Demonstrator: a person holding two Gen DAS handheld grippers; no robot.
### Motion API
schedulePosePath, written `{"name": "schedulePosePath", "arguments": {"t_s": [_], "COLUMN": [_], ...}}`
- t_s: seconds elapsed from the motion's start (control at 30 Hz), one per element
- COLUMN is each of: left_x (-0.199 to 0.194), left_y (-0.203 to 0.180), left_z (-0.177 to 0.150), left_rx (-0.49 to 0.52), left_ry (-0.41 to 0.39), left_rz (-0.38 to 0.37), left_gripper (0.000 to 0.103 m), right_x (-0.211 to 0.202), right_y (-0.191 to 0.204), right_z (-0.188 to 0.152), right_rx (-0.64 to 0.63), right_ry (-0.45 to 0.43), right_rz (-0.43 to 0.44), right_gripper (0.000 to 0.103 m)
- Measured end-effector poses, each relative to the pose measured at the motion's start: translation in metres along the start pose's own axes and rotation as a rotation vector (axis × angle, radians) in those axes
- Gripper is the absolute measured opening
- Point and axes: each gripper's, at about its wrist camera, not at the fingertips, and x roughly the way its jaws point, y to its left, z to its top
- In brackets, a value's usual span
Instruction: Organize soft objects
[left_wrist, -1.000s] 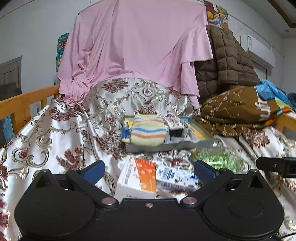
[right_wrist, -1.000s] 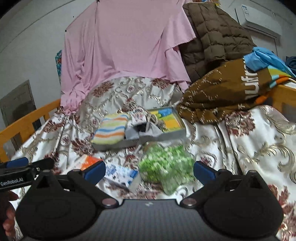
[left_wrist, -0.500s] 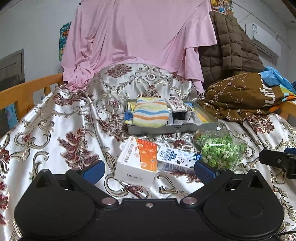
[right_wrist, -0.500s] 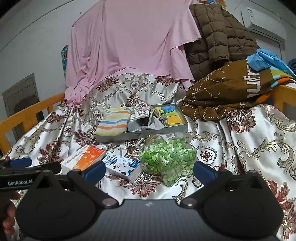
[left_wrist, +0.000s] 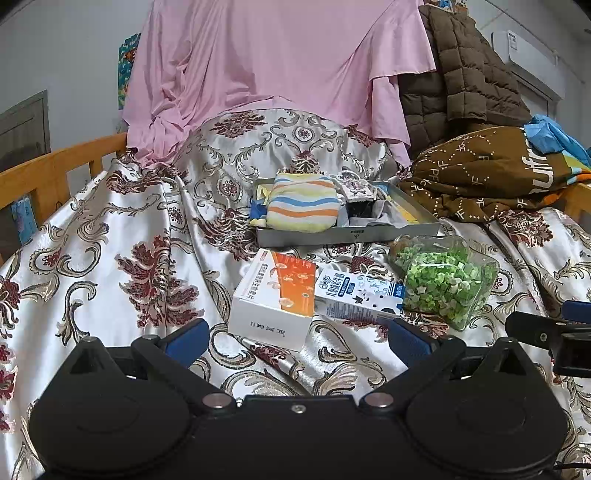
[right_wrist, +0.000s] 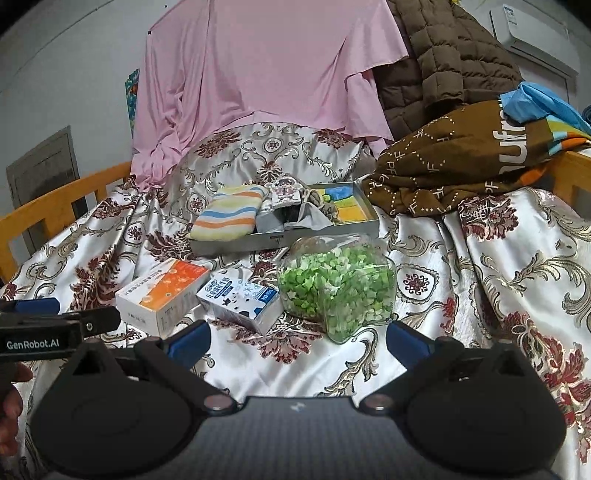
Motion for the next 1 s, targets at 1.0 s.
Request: {"name": "schedulePosePath", "arguments": {"t_s": [1.0], "left_x": [0.0031], "left_y": [0.0020], "left_z": [-0.0071], "left_rx": [-0.005], "left_ry": [0.046], "left_rz": [0.026], "left_gripper": [0.102], "right_x": [0.0086], "right_y": [0.0024], "right_z": [-0.0072], "right_rx": [-0.001], "right_ry": [0.033], "right_rz": [-0.002], "right_gripper": [0.103]}}
